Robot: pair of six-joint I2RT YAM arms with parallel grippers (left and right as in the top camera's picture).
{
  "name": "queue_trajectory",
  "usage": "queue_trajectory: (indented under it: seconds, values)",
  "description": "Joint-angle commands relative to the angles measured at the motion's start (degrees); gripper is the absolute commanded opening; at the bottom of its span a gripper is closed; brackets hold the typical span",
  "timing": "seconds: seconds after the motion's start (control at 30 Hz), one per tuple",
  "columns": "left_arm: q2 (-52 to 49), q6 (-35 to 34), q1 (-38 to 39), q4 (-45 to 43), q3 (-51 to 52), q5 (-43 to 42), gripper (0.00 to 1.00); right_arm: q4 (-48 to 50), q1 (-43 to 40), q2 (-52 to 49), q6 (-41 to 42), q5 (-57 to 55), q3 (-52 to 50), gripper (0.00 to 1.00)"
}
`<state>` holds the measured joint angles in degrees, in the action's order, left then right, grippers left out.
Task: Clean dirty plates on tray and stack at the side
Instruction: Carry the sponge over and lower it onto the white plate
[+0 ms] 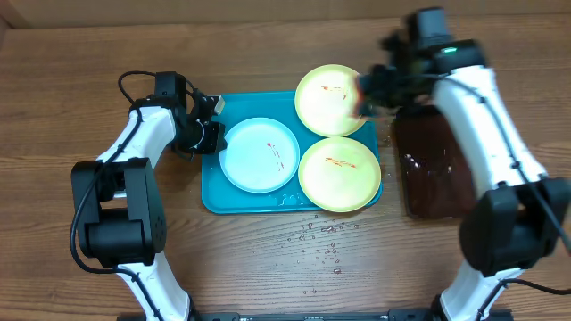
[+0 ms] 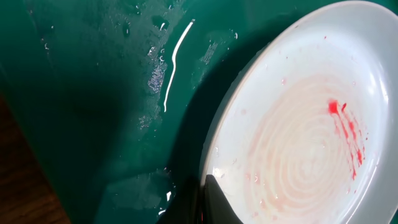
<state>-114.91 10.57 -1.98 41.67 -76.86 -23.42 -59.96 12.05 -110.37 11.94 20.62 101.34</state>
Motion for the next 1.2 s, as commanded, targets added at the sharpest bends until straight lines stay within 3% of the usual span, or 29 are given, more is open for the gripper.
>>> queue_trajectory:
  seconds: [0.0, 0.27, 0.67, 1.17]
  values:
    - [-1.1, -1.5, 0.1, 0.1, 0.2, -1.7, 0.04, 4.6, 8.9, -1.9, 6.3, 1.3, 1.3, 0.04]
    - [-1.1, -1.6, 0.1, 0.0, 0.2, -1.7, 0.04, 8.7, 19.3, -10.1, 7.6, -4.4, 1.3, 0.04]
    - [-1.1, -2.0, 0.1, -0.2, 0.2, -1.7, 0.04, 9.1, 22.7, -19.8, 8.3, -12.1, 1.3, 0.04]
    - [-1.1, -2.1, 0.1, -0.2, 0.2, -1.7, 0.04, 15.3, 26.7, -22.4, 9.3, -5.5, 1.3, 0.04]
